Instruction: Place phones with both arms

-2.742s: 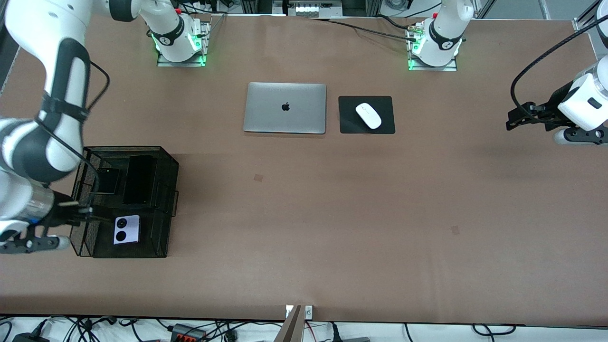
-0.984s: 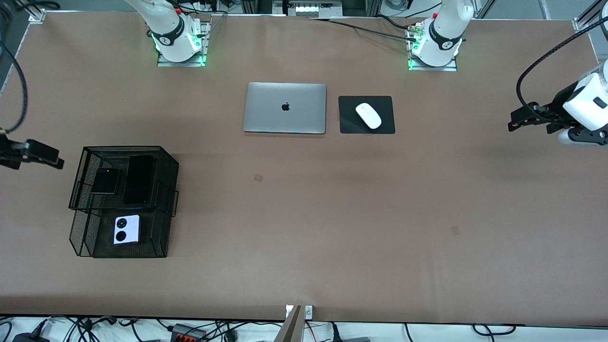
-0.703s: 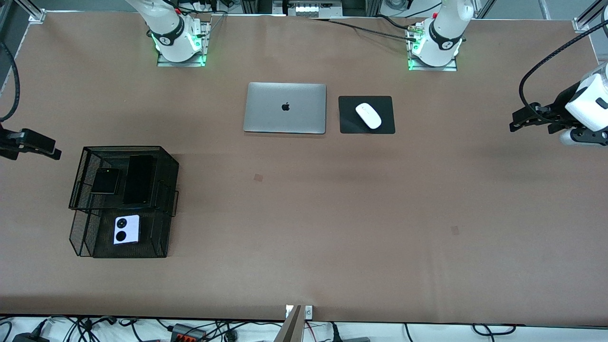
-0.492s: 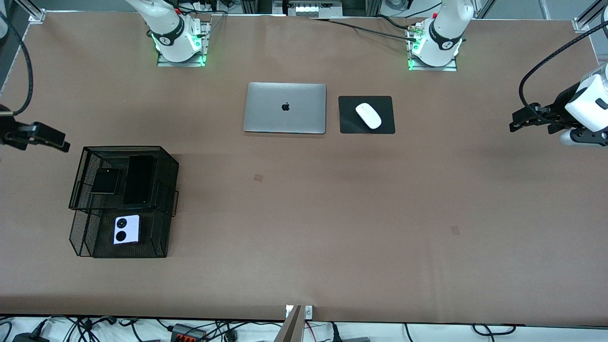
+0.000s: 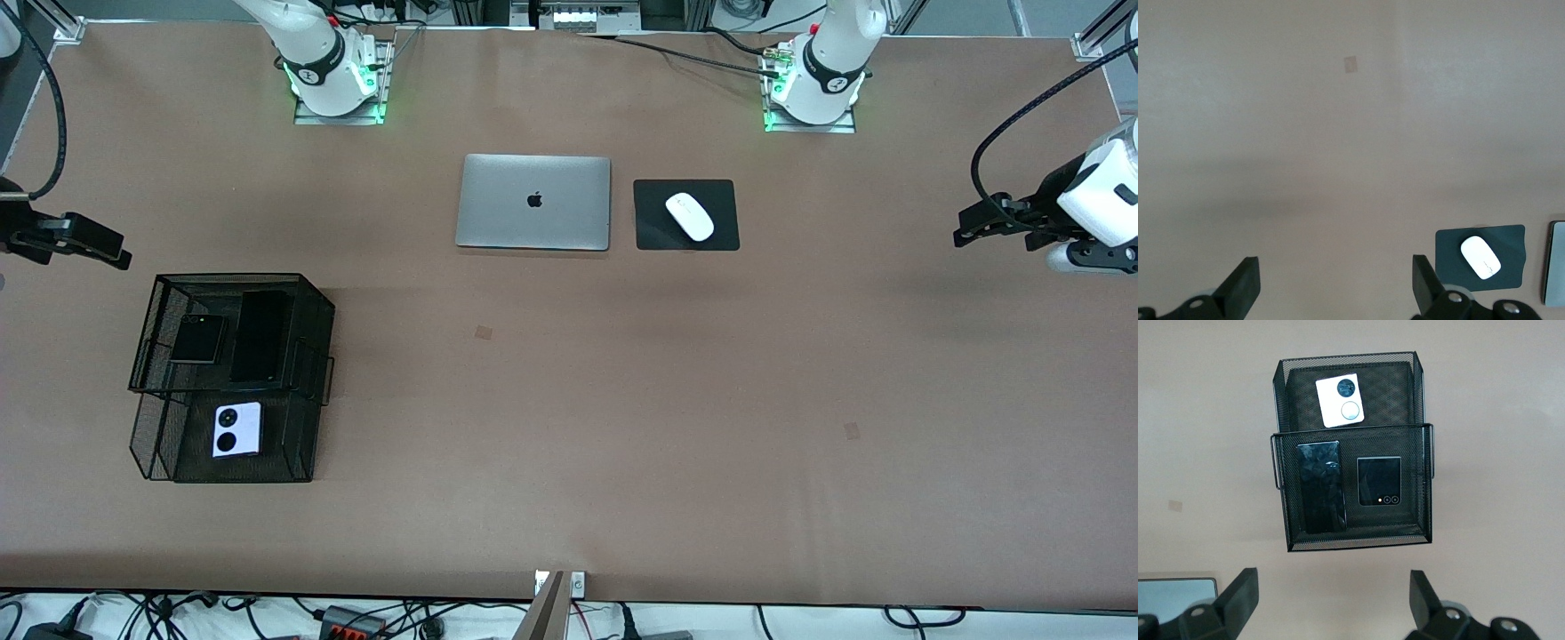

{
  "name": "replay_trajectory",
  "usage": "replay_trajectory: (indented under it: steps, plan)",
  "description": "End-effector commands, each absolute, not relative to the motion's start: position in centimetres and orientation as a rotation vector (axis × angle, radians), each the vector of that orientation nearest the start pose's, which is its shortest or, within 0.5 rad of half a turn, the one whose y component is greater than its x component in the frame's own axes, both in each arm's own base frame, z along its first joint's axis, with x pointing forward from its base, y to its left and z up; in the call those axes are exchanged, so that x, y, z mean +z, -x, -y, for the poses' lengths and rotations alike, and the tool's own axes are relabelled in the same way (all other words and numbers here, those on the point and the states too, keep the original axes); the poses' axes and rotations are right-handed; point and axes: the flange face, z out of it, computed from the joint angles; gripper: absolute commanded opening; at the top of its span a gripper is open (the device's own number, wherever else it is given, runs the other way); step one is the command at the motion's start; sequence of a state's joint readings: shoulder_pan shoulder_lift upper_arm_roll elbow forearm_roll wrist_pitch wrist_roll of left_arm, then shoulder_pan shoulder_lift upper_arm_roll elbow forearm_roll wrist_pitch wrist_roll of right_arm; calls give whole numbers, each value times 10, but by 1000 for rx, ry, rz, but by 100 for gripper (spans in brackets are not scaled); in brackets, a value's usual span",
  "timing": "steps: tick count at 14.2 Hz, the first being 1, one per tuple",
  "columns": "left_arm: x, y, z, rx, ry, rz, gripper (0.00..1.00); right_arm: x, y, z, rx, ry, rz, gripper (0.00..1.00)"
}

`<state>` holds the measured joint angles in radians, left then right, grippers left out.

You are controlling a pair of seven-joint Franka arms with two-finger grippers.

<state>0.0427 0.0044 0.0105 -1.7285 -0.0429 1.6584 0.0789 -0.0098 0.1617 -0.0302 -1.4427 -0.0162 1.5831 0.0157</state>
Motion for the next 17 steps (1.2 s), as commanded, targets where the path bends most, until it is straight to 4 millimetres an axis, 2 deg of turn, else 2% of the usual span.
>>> replay_trajectory:
  steps: [1, 4, 8, 13, 17]
  plan:
    - [559, -557, -27, 112, 3204, -60, 100, 585, -579, 23, -24, 3178, -84, 100]
    - [560, -557, -28, 110, 3204, -56, 100, 576, -568, 22, -14, 3176, -81, 100]
    - [559, -557, -28, 112, 3206, -58, 100, 575, -550, 22, 15, 3174, -81, 100]
    - [557, -558, -29, 117, 3206, -55, 100, 580, -549, 22, 7, 3175, 11, 100]
    - [557, -557, -29, 119, 3206, -53, 100, 583, -552, 23, -8, 3174, -8, 100]
